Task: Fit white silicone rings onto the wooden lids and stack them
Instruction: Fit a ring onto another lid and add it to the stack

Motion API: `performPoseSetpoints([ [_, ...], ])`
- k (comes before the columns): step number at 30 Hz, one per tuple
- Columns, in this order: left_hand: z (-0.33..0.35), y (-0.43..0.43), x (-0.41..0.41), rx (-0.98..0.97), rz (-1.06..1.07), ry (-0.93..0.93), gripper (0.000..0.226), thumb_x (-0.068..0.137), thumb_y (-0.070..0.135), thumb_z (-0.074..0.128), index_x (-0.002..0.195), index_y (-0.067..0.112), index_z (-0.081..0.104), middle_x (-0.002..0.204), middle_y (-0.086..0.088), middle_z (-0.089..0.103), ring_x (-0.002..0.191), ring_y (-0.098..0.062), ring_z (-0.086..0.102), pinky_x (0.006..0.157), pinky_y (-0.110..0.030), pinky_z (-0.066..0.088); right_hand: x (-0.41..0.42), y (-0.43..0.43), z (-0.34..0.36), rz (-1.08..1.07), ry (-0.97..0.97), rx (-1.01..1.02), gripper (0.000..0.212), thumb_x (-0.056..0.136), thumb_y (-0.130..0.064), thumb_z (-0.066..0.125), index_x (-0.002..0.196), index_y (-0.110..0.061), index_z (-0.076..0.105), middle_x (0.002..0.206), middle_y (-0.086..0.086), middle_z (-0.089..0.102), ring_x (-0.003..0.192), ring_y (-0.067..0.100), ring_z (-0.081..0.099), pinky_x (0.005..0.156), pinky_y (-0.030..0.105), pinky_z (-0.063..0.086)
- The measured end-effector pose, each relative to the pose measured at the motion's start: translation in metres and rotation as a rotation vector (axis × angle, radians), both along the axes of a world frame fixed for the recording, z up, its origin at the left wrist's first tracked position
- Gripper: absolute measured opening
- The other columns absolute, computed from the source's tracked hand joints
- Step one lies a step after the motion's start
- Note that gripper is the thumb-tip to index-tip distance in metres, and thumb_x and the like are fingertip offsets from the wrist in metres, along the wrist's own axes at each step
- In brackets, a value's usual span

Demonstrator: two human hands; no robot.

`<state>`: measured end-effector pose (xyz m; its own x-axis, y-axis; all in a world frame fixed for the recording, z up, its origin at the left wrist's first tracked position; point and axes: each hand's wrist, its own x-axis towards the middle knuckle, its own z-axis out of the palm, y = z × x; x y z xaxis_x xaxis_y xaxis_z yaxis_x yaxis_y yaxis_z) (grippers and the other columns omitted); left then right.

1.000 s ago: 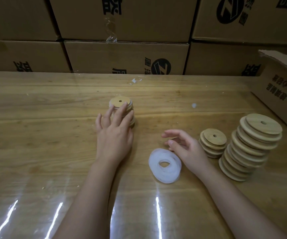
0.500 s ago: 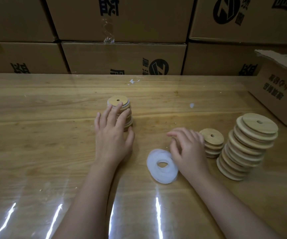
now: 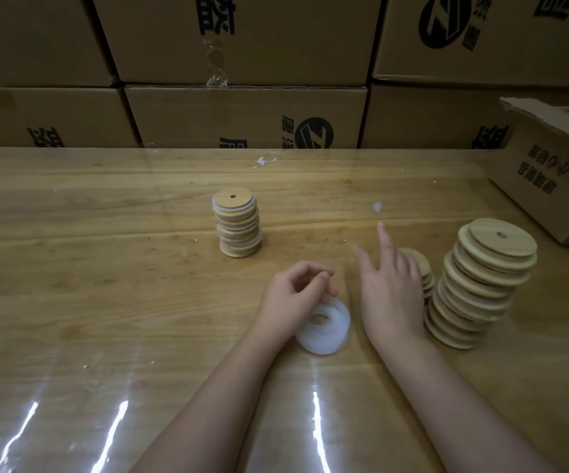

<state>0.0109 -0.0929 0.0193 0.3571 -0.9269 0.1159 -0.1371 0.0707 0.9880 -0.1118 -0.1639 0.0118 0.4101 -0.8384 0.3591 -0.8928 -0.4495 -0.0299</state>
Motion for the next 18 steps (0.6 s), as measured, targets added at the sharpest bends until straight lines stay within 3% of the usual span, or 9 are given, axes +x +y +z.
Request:
performPoseSetpoints([
  [3,-0.001,-0.001,0.002,0.016,0.016,0.034,0.014,0.093,0.004,0.052,0.091,0.002,0.065,0.071,-0.004,0.067,0.061,-0.005,0.060,0.064,-0.017,0.050,0.002,0.003,0.001,0.068,-0.088,-0.008,0.050,0.087,-0.006,0.056,0.134,-0.017,0.046,0.155,0.014,0.016,0.128,0.032,0.040,0.108,0.039,0.029],
  [5,0.000,-0.003,0.004,0.020,0.044,0.061,0.013,0.094,0.006,0.051,0.092,0.005,0.064,0.073,-0.003,0.068,0.062,-0.004,0.060,0.061,-0.016,0.048,0.003,0.005,0.004,0.152,-0.177,-0.063,0.042,0.076,0.002,0.067,0.116,-0.008,0.061,0.145,0.018,0.038,0.112,0.036,0.054,0.095,0.044,0.044],
  [7,-0.001,-0.005,0.005,0.032,0.057,0.075,0.014,0.095,0.009,0.049,0.094,0.008,0.063,0.075,-0.004,0.067,0.063,-0.007,0.060,0.062,-0.020,0.048,0.004,0.006,0.005,0.313,-0.277,-0.160,0.030,0.073,0.003,0.069,0.102,-0.005,0.066,0.133,0.019,0.051,0.098,0.035,0.061,0.083,0.043,0.048],
  [11,-0.003,-0.005,0.008,0.015,0.020,-0.021,0.023,0.098,0.009,0.043,0.097,0.013,0.066,0.083,0.001,0.068,0.079,-0.008,0.061,0.076,-0.025,0.048,0.010,0.016,0.001,0.664,-0.351,-0.262,0.023,0.084,-0.013,0.059,0.106,-0.010,0.067,0.131,0.004,0.043,0.108,0.022,0.049,0.096,0.032,0.037],
  [15,-0.003,-0.005,0.016,0.000,-0.005,0.309,0.022,0.097,0.014,0.045,0.104,0.005,0.065,0.095,-0.011,0.069,0.091,-0.017,0.064,0.084,-0.028,0.050,0.017,0.026,-0.001,0.795,-0.409,-0.195,0.033,0.084,-0.009,0.060,0.116,-0.015,0.062,0.128,0.002,0.040,0.113,0.020,0.044,0.099,0.028,0.032],
  [18,-0.004,-0.006,0.025,0.013,-0.049,0.468,0.021,0.094,0.015,0.050,0.108,0.010,0.064,0.085,-0.008,0.071,0.082,-0.016,0.067,0.074,-0.023,0.054,0.020,0.030,0.000,0.837,-0.390,-0.155,0.037,0.085,-0.011,0.048,0.121,-0.021,0.049,0.128,0.001,0.039,0.110,0.021,0.052,0.095,0.030,0.041],
])
